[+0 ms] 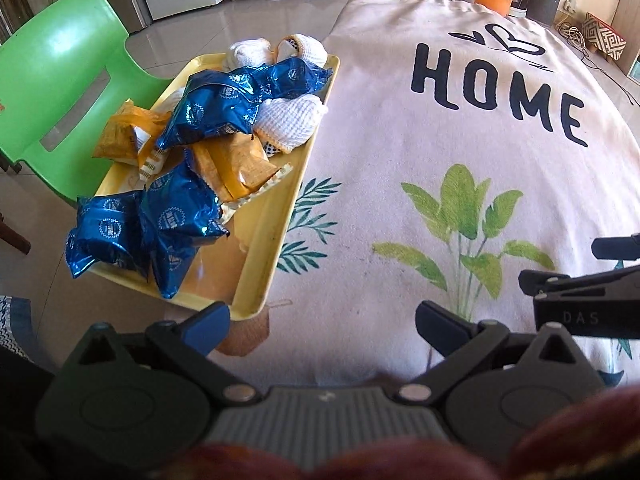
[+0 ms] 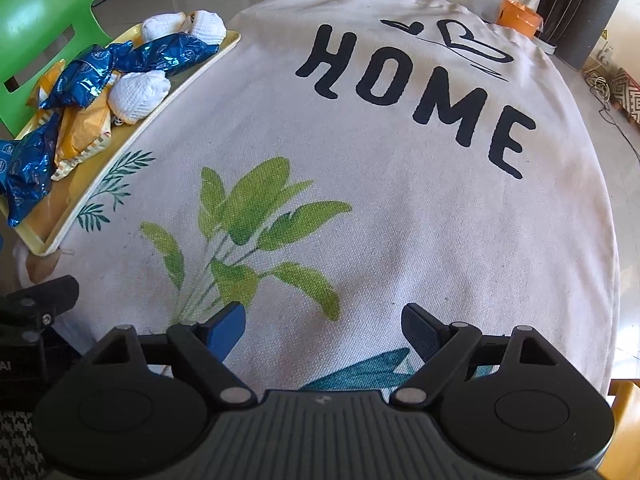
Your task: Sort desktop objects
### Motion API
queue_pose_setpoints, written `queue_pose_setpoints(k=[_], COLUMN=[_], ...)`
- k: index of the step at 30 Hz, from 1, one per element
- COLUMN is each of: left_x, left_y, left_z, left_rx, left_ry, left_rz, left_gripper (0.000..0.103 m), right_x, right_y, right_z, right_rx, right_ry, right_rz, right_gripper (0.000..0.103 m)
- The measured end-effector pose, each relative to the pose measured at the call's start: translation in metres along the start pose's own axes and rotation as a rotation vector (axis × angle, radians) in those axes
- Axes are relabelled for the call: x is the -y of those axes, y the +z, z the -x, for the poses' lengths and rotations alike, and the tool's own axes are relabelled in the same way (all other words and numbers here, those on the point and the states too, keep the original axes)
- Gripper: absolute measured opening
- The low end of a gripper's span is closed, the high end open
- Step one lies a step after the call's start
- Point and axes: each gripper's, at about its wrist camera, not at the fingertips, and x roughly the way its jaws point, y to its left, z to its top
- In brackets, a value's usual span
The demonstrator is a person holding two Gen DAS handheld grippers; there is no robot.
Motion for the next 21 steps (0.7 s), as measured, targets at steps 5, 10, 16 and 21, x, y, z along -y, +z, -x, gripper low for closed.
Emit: queue_pose_setpoints(k=[5, 10, 16, 21], left_x=[0.001, 0.005, -0.004, -0.010], left_y=[0.003, 0.005, 0.009, 0.013], left_z=[-0.010, -0.015, -0.021, -0.023], left_rx=[-0.013, -0.019, -0.030, -0.029], left_ry=[0.021, 0.034, 0.050, 0.049], left_rz=[0.008, 0.000, 0.027, 0.062], left_gripper=[0.103, 0.102, 0.102, 0.102], right_x=[0.024, 0.059, 0.076, 0.089], right_y=[0.009, 0.020, 0.025, 0.029], right_z=[-0.010, -0.022, -0.036, -0.047], right_rx=[0.046, 0.080, 0.135, 0.176], right_ry=[-0.057, -0.050, -0.086, -0.053], right_rz=[-0.123, -0.316, -0.278, -0.287], right_gripper=[0.086, 0.086, 0.086, 0.086])
